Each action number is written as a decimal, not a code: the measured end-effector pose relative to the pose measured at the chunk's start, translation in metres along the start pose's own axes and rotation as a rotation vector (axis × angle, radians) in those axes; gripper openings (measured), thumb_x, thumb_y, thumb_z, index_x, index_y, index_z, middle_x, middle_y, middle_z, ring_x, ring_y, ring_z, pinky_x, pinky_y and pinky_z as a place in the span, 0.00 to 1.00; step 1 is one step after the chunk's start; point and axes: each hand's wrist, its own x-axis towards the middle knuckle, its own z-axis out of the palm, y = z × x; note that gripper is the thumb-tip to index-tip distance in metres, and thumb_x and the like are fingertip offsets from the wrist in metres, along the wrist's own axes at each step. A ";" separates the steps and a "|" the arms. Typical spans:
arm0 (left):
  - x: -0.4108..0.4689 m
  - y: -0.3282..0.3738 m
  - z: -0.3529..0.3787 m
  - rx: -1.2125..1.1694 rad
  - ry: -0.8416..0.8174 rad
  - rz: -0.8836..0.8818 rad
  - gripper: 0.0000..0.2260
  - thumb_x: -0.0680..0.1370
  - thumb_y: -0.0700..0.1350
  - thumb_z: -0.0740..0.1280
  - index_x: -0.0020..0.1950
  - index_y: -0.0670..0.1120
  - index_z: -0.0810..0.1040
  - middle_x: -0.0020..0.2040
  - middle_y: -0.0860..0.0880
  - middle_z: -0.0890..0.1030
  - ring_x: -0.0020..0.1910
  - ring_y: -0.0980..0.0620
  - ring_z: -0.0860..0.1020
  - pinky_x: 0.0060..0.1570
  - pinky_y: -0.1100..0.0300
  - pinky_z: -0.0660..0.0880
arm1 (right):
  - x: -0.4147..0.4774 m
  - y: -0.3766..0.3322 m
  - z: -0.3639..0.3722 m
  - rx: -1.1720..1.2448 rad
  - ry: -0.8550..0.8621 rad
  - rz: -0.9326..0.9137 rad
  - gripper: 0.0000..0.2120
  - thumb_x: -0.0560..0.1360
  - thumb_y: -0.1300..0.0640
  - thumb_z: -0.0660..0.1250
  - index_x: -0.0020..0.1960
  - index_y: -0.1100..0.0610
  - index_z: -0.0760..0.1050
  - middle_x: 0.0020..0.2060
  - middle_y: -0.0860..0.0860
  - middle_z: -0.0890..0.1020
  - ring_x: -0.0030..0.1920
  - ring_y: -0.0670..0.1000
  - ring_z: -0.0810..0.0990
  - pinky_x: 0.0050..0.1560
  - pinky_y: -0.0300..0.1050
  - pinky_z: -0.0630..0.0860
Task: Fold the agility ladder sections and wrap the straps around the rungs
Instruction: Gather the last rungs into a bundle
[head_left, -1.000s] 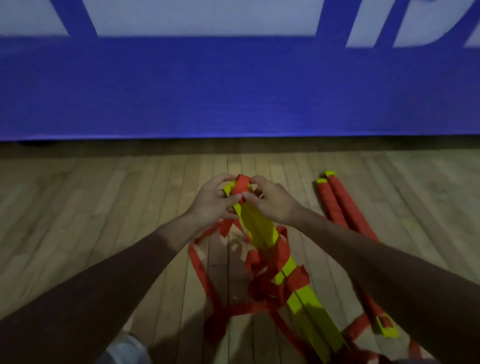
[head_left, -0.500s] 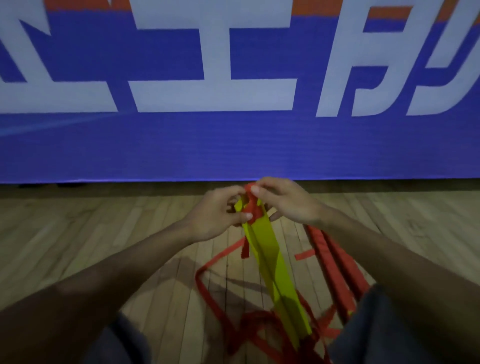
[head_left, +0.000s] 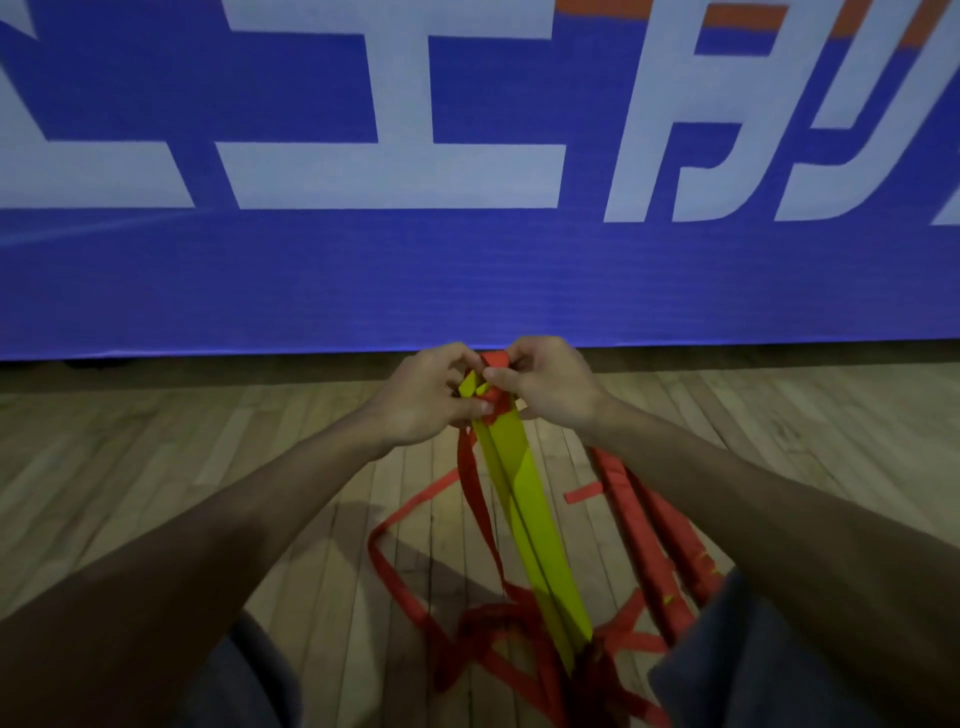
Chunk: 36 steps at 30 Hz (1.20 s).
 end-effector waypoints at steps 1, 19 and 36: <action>0.000 0.003 -0.002 -0.015 0.016 0.011 0.12 0.73 0.36 0.73 0.50 0.47 0.75 0.36 0.51 0.82 0.38 0.51 0.82 0.42 0.53 0.80 | 0.001 -0.004 -0.001 0.027 0.023 0.007 0.10 0.75 0.51 0.71 0.46 0.58 0.77 0.45 0.58 0.84 0.49 0.58 0.83 0.50 0.63 0.79; 0.004 0.011 -0.025 -0.031 0.269 -0.079 0.12 0.73 0.35 0.73 0.55 0.40 0.78 0.45 0.38 0.83 0.45 0.41 0.83 0.46 0.47 0.81 | 0.014 -0.025 0.003 0.285 0.162 0.046 0.19 0.69 0.53 0.77 0.30 0.54 0.69 0.31 0.55 0.75 0.37 0.53 0.78 0.44 0.63 0.82; 0.016 0.004 -0.031 0.368 0.115 0.141 0.02 0.78 0.44 0.68 0.50 0.47 0.78 0.38 0.55 0.78 0.36 0.55 0.76 0.44 0.52 0.75 | 0.017 0.011 -0.020 -0.096 -0.048 -0.233 0.13 0.73 0.58 0.74 0.57 0.57 0.79 0.50 0.51 0.82 0.49 0.48 0.81 0.54 0.45 0.78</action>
